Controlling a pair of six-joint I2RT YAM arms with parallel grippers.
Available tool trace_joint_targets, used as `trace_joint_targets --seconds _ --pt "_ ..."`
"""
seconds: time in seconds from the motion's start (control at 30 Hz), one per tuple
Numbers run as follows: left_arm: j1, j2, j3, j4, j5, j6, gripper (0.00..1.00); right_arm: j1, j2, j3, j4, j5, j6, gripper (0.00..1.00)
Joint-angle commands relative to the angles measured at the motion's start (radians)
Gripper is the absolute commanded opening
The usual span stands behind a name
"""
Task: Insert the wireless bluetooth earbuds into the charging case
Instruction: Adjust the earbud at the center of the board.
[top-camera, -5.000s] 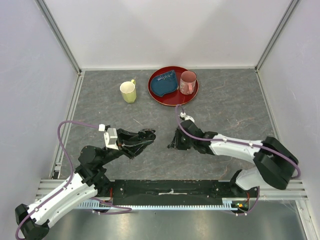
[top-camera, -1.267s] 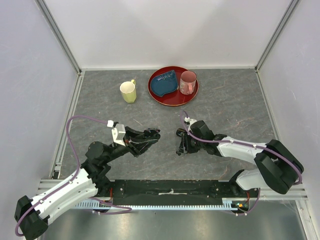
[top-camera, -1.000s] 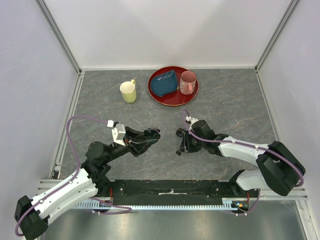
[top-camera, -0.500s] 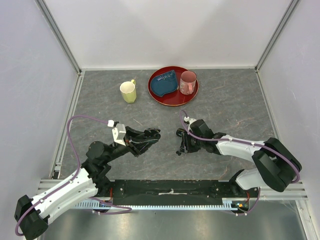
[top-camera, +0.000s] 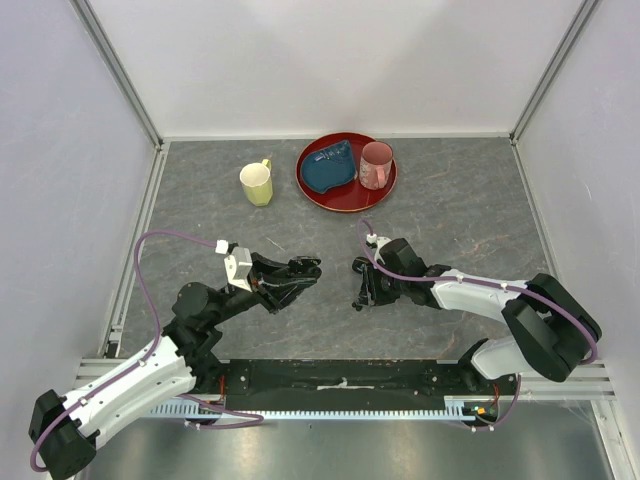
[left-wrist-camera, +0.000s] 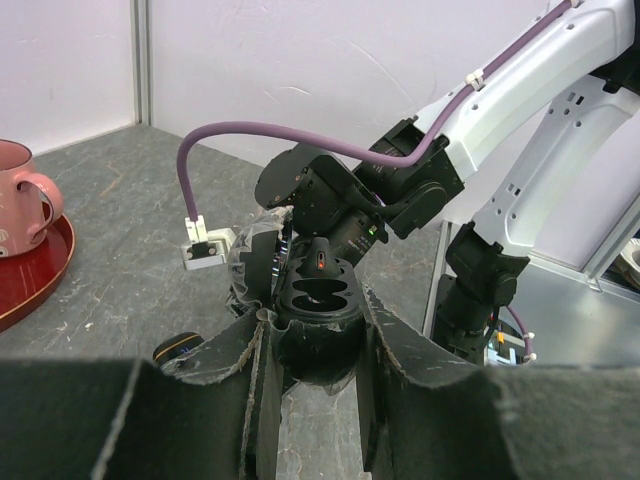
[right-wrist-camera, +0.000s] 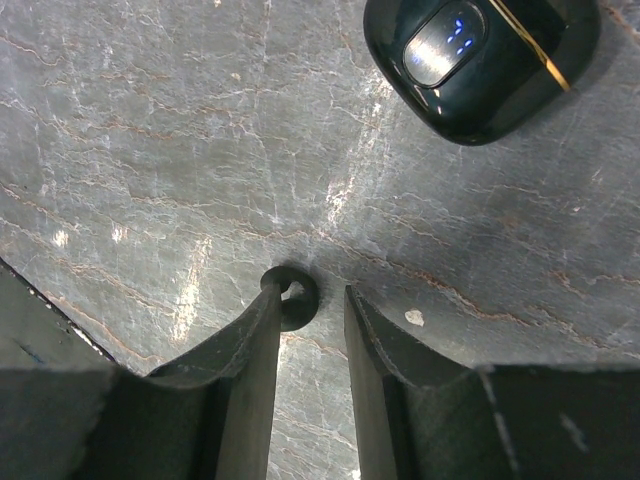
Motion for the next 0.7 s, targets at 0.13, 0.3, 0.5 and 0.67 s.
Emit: trace_joint_targets --seconds 0.13,0.3,0.5,0.67 --pt "-0.005 -0.003 -0.005 0.055 -0.001 -0.022 0.02 0.015 0.027 -0.012 -0.015 0.016 -0.023 0.39" --pt "-0.007 0.000 -0.005 0.057 -0.002 -0.024 0.02 0.047 0.043 -0.005 -0.018 0.042 -0.019 0.39" --pt "-0.005 0.003 -0.003 0.057 -0.001 -0.025 0.02 0.070 0.056 -0.001 -0.005 0.057 -0.002 0.39" --pt "-0.007 -0.008 -0.009 0.055 -0.004 -0.028 0.02 0.076 0.062 -0.005 0.000 0.065 0.004 0.39"
